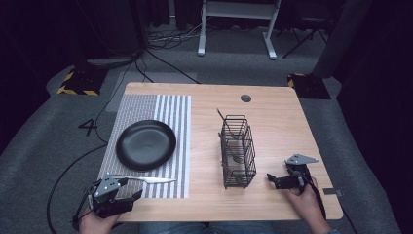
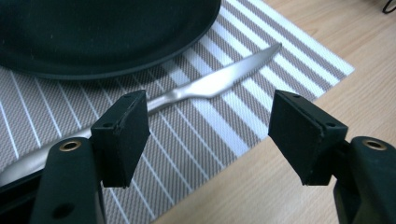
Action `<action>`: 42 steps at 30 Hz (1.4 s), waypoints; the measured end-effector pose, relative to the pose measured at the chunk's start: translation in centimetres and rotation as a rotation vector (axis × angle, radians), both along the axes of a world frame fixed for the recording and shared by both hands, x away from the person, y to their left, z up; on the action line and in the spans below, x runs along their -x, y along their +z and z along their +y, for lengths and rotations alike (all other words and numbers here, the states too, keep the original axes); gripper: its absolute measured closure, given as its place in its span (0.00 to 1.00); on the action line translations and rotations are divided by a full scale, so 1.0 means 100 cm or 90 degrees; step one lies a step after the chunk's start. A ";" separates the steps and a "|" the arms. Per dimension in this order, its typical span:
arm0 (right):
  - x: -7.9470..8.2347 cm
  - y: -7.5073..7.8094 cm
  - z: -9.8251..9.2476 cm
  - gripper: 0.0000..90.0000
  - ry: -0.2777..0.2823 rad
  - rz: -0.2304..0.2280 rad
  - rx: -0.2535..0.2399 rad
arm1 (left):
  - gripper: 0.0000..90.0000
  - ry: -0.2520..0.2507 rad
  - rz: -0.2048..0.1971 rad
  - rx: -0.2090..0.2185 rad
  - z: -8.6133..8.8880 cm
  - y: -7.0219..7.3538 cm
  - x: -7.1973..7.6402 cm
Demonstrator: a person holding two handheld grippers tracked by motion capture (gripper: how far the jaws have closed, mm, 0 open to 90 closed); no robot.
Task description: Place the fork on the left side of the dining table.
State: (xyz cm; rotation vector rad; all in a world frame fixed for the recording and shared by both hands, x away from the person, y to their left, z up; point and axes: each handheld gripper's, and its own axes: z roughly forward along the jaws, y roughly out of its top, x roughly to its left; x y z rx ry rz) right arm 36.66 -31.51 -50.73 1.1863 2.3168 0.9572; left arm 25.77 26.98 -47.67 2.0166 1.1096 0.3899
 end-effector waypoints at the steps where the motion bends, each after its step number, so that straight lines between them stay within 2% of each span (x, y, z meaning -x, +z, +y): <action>1: 0.000 0.000 0.000 0.01 0.000 0.000 0.000 | 0.32 -0.003 -0.002 0.001 -0.002 0.002 -0.002; 6: 0.000 0.000 0.000 0.01 0.000 0.000 0.000 | 0.32 -0.017 -0.007 -0.001 -0.010 0.011 -0.011; 9: 0.000 0.000 0.000 0.01 0.000 0.000 0.000 | 0.33 -0.011 -0.007 0.032 -0.012 0.018 -0.022; 12: 0.000 0.000 0.000 0.01 0.000 0.000 0.000 | 0.33 -0.009 -0.011 0.048 -0.012 0.023 -0.029; 13: 0.000 0.000 0.000 0.01 0.000 0.000 0.000 | 0.33 -0.009 -0.017 0.067 -0.013 0.030 -0.037; 14: 0.000 0.000 0.000 0.01 0.000 0.000 0.000 | 0.34 -0.009 -0.017 0.067 -0.013 0.030 -0.037; 15: 0.000 0.000 0.000 0.01 0.000 0.000 0.000 | 0.34 -0.007 -0.022 0.081 -0.013 0.039 -0.045; 16: 0.000 0.000 0.000 0.01 0.000 0.000 0.000 | 0.34 -0.007 -0.022 0.081 -0.013 0.039 -0.045; 17: 0.000 0.000 0.000 0.01 0.000 0.000 0.000 | 0.34 -0.009 -0.021 0.086 -0.014 0.049 -0.054; 18: 0.000 0.000 0.000 0.01 0.000 0.000 0.000 | 0.34 -0.009 -0.021 0.086 -0.014 0.049 -0.054; 19: 0.001 0.000 0.001 0.01 -0.007 0.000 0.000 | 0.35 -0.015 -0.017 0.093 -0.016 0.060 -0.062; 21: 0.001 0.000 0.001 0.01 -0.008 0.000 0.000 | 0.35 -0.019 -0.014 0.095 -0.018 0.065 -0.065; 23: 0.002 0.000 0.002 0.01 -0.012 0.000 0.000 | 0.35 -0.027 -0.019 0.085 -0.023 0.078 -0.074; 24: 0.002 0.000 0.002 0.01 -0.012 0.000 0.000 | 0.35 -0.027 -0.019 0.085 -0.023 0.078 -0.074; 26: 0.002 0.000 0.002 0.01 -0.011 0.000 0.000 | 0.35 -0.022 -0.035 0.102 -0.025 0.086 -0.080; 28: 0.002 0.000 0.002 0.01 -0.004 -0.001 0.000 | 0.35 -0.017 -0.039 0.112 -0.026 0.085 -0.086; 29: 0.001 0.000 0.003 0.01 0.001 -0.002 -0.001 | 0.35 -0.015 -0.033 0.111 -0.027 0.084 -0.089; 31: 0.001 0.000 0.003 0.01 0.003 -0.001 -0.001 | 0.35 -0.012 -0.033 0.086 -0.031 0.083 -0.093; 32: 0.001 0.000 0.003 0.01 0.003 -0.001 -0.001 | 0.35 -0.012 -0.033 0.086 -0.031 0.083 -0.093; 33: 0.001 0.000 0.003 0.01 0.004 -0.001 -0.001 | 0.35 -0.008 -0.038 0.050 -0.038 0.083 -0.096; 34: 0.002 0.000 0.003 0.01 0.004 -0.001 0.000 | 0.35 -0.008 -0.038 0.050 -0.038 0.083 -0.096; 35: 0.002 0.000 0.003 0.01 0.004 0.000 0.000 | 0.35 -0.005 -0.043 0.034 -0.045 0.084 -0.099; 36: 0.002 0.000 0.003 0.01 0.004 0.000 0.000 | 0.35 -0.005 -0.043 0.034 -0.045 0.084 -0.099; 39: 0.002 0.000 0.003 0.01 0.004 -0.001 0.000 | 0.35 -0.011 -0.061 0.064 -0.060 0.100 -0.101; 40: 0.002 0.000 0.003 0.01 0.004 -0.001 0.000 | 0.35 -0.011 -0.061 0.064 -0.060 0.100 -0.101; 42: 0.002 0.000 0.003 0.01 0.004 -0.001 0.000 | 0.35 -0.022 -0.070 0.069 -0.071 0.111 -0.102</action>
